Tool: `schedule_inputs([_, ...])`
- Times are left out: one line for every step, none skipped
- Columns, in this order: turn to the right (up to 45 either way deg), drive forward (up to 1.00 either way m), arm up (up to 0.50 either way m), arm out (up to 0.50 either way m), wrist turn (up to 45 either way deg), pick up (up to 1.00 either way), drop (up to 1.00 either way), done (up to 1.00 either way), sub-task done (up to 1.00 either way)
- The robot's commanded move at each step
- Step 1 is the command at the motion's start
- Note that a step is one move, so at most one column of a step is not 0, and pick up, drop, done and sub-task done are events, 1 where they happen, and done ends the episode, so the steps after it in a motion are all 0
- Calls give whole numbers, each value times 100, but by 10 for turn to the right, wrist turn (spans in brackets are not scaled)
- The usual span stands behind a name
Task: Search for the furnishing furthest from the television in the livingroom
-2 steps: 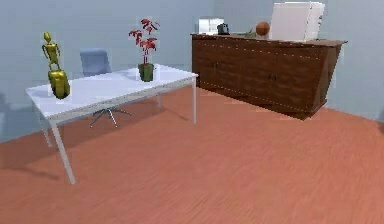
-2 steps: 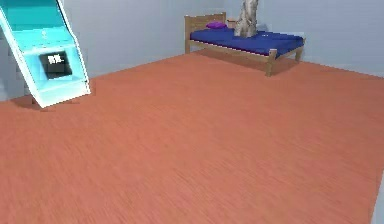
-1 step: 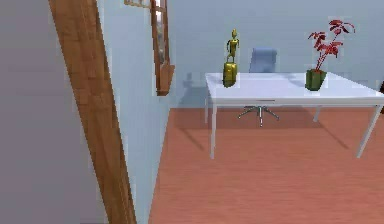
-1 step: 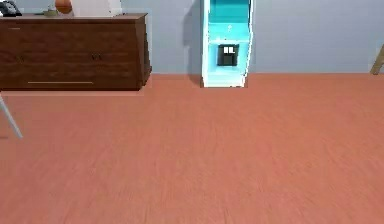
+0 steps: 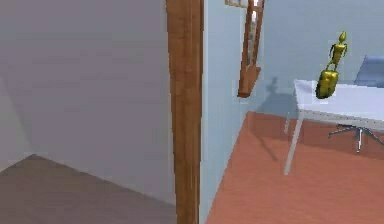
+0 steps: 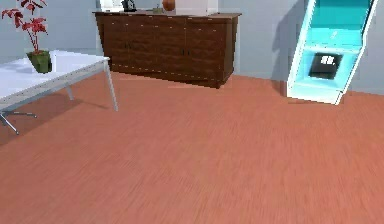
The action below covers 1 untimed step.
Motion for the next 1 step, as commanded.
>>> schedule_inputs([-30,0,0,0,0,0,0,0,0])
